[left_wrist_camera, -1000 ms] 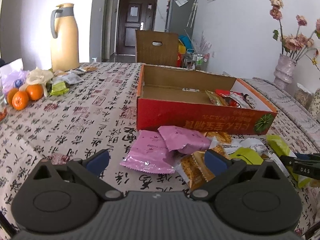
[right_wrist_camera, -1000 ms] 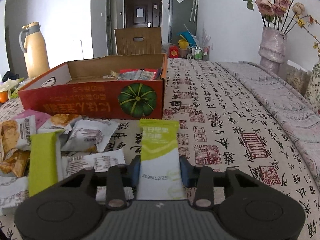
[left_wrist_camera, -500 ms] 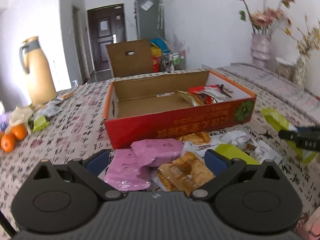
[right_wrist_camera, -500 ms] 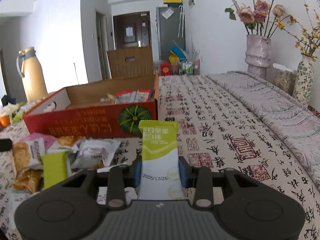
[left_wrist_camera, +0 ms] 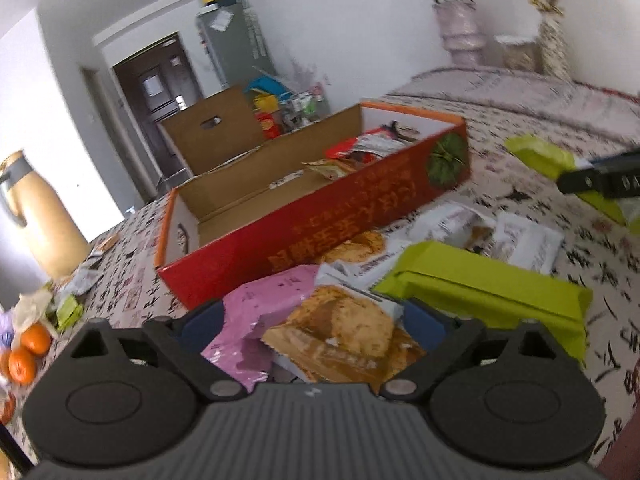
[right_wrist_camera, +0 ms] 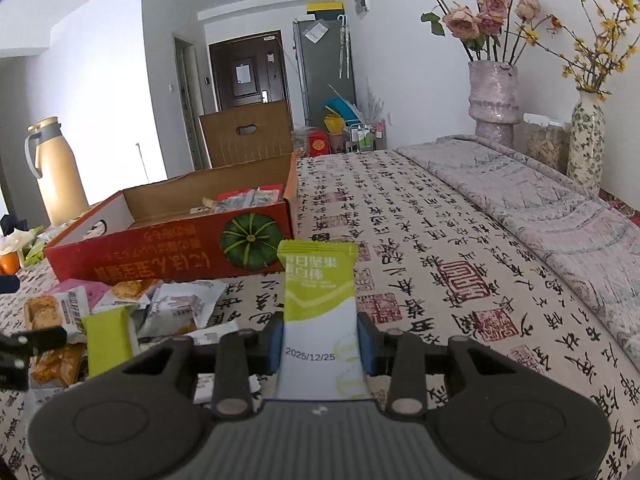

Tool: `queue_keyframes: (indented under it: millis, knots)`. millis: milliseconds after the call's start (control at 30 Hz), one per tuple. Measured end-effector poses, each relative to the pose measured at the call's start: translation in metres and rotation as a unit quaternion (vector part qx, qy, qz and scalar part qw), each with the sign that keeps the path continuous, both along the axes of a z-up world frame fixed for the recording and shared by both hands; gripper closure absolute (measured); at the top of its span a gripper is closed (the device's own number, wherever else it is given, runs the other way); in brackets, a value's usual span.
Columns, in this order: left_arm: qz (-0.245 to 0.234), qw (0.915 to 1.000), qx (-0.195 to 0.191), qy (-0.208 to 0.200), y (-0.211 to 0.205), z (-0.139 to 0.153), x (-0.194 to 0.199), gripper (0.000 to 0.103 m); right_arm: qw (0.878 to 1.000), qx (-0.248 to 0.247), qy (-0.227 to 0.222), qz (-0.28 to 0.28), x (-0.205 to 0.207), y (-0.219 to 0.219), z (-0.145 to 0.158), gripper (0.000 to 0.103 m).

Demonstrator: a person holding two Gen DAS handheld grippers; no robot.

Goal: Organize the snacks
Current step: 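Lift the white-and-green bar with the right gripper while the left gripper approaches the biscuit packet, then grasp the brown biscuit packet with the left gripper while the right gripper holds the bar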

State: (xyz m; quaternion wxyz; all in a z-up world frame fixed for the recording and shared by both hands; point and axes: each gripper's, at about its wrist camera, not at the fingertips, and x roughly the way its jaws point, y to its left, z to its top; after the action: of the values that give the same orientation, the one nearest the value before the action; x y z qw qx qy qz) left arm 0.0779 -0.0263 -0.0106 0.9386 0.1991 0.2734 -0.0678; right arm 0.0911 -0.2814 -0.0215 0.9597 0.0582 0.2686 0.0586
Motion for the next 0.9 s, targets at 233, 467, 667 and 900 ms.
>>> queue_keyframes:
  millis: [233, 467, 667, 900]
  knots:
    - [-0.028, 0.9993, -0.006, 0.022, -0.003, -0.003, 0.005, 0.041, 1.0, 0.011, -0.002, -0.001, -0.002, -0.002, -0.001, 0.067]
    - [-0.04, 0.9988, -0.018, 0.022, -0.004, 0.0, -0.002, 0.054, 1.0, 0.014, 0.0, -0.003, -0.002, -0.002, -0.002, 0.067]
    - [-0.034, 0.999, -0.029, 0.007, -0.001, 0.006, -0.01, 0.055, 1.0, 0.013, -0.001, 0.0, -0.004, 0.0, -0.001, 0.067]
    - [-0.026, 0.9979, -0.056, -0.019, 0.005, 0.019, -0.02, 0.055, 1.0, 0.011, -0.004, 0.001, -0.006, 0.003, 0.002, 0.067]
